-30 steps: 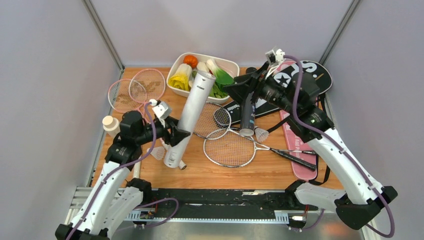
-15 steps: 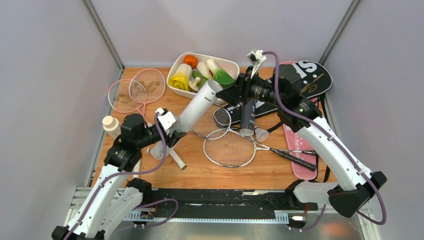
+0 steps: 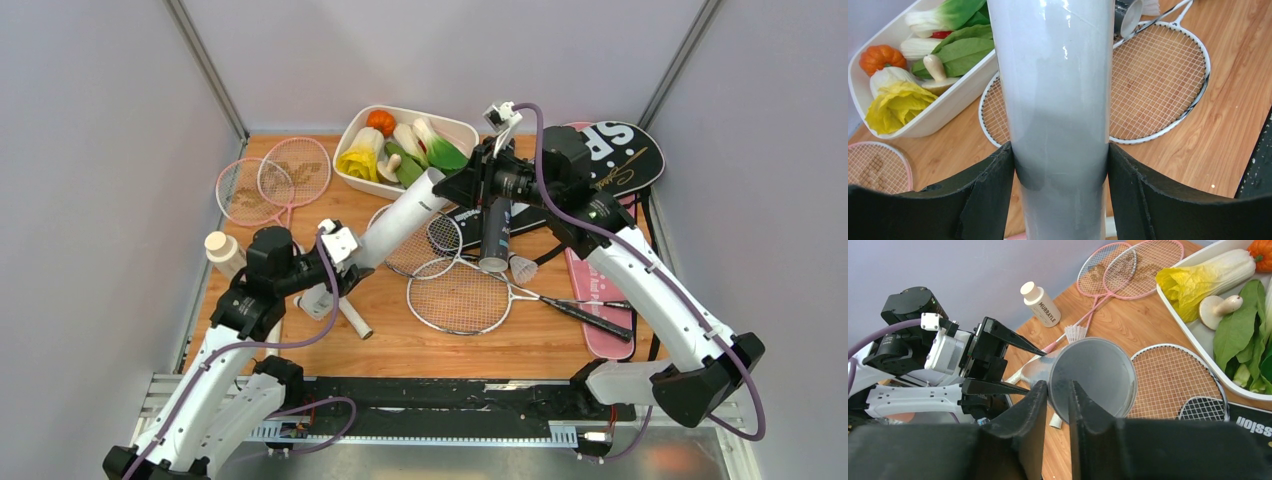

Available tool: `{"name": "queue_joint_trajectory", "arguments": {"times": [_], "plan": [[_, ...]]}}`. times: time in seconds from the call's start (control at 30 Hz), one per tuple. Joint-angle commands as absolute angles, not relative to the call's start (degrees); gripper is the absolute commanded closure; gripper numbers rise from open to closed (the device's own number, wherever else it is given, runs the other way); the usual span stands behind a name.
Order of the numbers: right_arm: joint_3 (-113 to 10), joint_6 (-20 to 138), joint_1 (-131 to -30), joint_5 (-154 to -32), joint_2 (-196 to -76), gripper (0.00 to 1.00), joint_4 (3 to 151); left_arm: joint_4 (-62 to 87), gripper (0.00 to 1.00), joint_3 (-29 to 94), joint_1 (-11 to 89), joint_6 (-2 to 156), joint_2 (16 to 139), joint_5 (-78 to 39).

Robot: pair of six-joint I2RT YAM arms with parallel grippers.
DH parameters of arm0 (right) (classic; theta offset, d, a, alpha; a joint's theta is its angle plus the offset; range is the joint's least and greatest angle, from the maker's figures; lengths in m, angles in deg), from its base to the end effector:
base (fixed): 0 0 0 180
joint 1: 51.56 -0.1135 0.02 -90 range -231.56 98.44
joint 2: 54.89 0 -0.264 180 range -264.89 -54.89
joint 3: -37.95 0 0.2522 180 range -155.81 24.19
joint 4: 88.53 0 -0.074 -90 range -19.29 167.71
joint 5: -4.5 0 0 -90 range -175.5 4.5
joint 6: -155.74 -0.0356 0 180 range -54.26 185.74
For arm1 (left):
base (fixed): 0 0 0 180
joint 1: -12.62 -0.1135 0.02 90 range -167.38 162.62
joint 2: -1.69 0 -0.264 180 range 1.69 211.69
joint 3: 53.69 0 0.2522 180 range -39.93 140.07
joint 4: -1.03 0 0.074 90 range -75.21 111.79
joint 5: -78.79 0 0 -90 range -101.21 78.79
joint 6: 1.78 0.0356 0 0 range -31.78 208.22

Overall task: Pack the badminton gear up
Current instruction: Open the lid of the shuttle tube.

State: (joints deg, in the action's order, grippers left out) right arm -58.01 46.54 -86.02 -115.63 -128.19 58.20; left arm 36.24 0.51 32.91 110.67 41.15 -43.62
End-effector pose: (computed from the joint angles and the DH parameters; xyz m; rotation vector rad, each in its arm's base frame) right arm 0.2206 0.1731 0.4442 -0.6478 1.7584 1.1244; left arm 0.1412 -0.0725 0.3091 1.0304 1.6004 -0.5177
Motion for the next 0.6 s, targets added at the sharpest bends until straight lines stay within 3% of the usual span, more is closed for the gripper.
{"name": "queue_joint_trajectory", "arguments": {"times": [0.0,0.07,0.1,0.57], "plan": [[-59.2,47.5,-86.2,-117.5,-128.0,0.85,58.8,32.7,0.97,2.9,33.4,112.8,40.9,-44.3],[-59.2,48.2,-86.2,-118.1,-127.7,0.98,58.8,33.0,0.98,2.9,33.4,112.5,41.0,-42.6],[-59.2,48.5,-86.2,-118.6,-127.5,1.0,58.8,33.1,0.98,3.0,33.4,112.5,41.1,-41.8],[-60.8,47.1,-80.0,-120.4,-123.6,1.0,59.4,31.4,1.0,-0.6,33.4,114.4,39.9,-34.7]]}}
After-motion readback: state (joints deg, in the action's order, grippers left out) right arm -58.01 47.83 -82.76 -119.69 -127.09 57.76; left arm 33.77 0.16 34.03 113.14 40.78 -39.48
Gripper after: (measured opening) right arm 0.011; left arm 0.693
